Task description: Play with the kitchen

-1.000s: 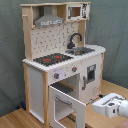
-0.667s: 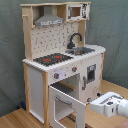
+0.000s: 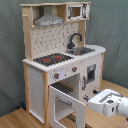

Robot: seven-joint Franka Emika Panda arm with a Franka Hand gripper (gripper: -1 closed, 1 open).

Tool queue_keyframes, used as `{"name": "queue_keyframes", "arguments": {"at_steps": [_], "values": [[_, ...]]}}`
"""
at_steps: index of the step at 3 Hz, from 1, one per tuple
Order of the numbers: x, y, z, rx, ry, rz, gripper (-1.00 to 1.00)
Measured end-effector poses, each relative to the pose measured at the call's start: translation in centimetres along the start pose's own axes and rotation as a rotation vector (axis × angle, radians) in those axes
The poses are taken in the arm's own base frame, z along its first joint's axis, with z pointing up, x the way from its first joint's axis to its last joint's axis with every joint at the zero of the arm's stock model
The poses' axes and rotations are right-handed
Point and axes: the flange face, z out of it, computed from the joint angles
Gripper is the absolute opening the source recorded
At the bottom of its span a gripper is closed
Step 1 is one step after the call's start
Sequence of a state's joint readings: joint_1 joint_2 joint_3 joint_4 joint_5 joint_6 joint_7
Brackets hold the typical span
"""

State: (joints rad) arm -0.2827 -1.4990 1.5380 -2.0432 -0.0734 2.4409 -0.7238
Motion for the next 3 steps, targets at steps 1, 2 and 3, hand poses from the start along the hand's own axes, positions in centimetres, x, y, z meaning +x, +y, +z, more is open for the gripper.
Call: {"name": "queue_keyframes", "arguments": {"at_steps": [1,2,3], "values": [[1.8,2.3,-0.6,-0.045,0.02,0.019,1.0],[3.5,3.7,-0.9,-0.078,0.035,0.051,1.0],[5.3,4.6,-0.7,-0.106,0.047,0.103,1.0]]}}
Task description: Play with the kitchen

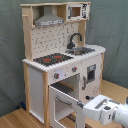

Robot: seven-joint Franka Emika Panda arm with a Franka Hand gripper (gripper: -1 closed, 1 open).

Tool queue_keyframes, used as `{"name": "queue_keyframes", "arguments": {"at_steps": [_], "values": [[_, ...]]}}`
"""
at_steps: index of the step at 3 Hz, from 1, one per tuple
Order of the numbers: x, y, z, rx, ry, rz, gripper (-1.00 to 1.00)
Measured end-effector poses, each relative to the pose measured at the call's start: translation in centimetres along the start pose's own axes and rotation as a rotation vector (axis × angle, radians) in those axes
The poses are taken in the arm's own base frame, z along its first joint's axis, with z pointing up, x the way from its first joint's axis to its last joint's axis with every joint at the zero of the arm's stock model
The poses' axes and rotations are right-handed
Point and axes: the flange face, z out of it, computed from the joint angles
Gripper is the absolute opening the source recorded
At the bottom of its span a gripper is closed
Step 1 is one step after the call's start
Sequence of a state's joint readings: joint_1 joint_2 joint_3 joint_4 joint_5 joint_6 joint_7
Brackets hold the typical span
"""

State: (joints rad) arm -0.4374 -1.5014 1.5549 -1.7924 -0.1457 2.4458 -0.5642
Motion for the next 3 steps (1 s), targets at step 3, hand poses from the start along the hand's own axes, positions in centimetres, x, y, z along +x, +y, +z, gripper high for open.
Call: {"name": "queue_keyframes", "arguments": {"at_steps": [3], "values": [[5.0,-1.6,2.5,-0.037,0.019,0.201,1.0]]}}
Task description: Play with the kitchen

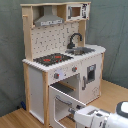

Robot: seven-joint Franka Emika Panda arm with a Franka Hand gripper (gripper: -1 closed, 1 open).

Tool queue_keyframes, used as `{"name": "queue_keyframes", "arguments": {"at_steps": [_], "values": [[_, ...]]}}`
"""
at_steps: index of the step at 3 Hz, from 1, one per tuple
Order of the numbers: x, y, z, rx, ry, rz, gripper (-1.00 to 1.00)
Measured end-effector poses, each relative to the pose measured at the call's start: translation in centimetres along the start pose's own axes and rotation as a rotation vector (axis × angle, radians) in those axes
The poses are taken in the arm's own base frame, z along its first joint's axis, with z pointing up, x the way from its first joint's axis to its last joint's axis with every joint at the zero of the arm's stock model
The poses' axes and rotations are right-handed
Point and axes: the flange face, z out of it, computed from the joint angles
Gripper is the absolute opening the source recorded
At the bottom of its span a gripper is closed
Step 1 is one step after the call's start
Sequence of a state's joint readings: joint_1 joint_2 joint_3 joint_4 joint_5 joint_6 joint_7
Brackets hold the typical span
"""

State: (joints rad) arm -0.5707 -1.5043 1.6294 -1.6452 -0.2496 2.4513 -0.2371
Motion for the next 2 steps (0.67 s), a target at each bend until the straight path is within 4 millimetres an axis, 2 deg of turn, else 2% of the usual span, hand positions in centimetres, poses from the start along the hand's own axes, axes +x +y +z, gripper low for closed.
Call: {"name": "queue_keyframes", "arguments": {"at_steps": [2], "values": [[1.6,-2.9,1.3,0.002,0.001,0.143,1.0]]}}
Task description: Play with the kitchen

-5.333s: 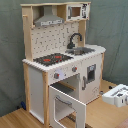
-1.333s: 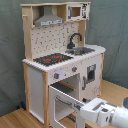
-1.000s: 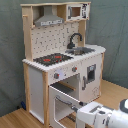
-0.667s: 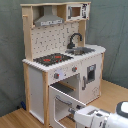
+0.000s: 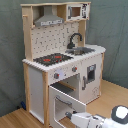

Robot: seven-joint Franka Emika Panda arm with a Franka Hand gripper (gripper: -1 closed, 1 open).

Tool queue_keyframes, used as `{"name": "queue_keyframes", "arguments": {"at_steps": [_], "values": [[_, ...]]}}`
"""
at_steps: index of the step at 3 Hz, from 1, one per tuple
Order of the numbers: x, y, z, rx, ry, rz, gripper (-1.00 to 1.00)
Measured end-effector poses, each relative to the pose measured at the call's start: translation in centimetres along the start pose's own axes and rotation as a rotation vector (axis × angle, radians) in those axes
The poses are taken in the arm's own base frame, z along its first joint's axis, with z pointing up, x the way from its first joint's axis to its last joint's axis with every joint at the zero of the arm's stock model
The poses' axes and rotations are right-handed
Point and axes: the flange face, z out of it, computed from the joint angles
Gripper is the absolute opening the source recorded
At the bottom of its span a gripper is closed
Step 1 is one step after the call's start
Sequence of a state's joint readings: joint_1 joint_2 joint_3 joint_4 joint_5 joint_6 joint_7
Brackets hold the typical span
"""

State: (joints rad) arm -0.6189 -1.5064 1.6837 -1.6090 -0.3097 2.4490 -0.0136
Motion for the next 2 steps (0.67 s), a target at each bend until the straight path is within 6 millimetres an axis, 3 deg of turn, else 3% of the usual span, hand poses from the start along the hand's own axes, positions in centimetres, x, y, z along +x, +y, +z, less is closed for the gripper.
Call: {"name": "queue_keyframes", "arguments": {"at_steps": [2], "values": [[-0.3,-2.6,0.5,0.011,-0.051,0.176,1.0]]}}
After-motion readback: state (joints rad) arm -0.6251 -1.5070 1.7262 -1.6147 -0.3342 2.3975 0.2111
